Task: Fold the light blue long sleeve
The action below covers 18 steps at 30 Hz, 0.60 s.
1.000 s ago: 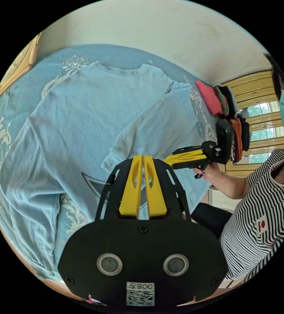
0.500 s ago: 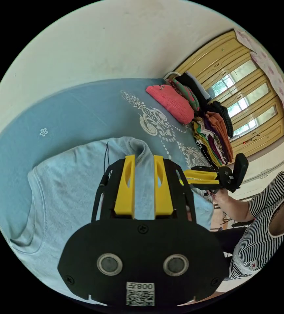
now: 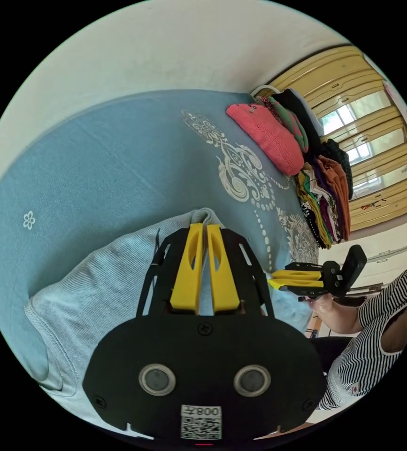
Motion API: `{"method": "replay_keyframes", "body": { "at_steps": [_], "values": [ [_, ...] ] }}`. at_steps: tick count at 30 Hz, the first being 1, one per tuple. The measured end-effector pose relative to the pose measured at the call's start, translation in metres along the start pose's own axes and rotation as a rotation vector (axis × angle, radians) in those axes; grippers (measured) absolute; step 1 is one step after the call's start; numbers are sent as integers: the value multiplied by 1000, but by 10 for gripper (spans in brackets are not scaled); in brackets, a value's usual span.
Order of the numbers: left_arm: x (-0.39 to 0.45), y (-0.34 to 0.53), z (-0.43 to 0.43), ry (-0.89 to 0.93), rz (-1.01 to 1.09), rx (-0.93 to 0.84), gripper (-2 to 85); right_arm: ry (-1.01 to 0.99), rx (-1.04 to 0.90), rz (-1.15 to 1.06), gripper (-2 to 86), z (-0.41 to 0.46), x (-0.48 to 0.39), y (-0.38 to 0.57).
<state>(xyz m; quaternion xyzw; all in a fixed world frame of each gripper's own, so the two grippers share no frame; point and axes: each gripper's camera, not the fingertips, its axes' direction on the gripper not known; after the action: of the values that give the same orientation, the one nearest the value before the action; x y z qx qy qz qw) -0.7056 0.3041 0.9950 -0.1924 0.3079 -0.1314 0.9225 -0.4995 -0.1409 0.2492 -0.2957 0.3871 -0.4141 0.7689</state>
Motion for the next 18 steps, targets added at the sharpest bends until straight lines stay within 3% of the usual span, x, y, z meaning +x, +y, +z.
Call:
{"method": "replay_keyframes", "body": {
  "at_steps": [14, 18],
  "values": [
    [12, -21, -8, 47, -26, 150, 40, 15, -3, 8, 31, -47, 35, -9],
    [11, -26, 7, 55, -66, 119, 50, 3, -39, 33, 26, -48, 50, -10]
  ]
}}
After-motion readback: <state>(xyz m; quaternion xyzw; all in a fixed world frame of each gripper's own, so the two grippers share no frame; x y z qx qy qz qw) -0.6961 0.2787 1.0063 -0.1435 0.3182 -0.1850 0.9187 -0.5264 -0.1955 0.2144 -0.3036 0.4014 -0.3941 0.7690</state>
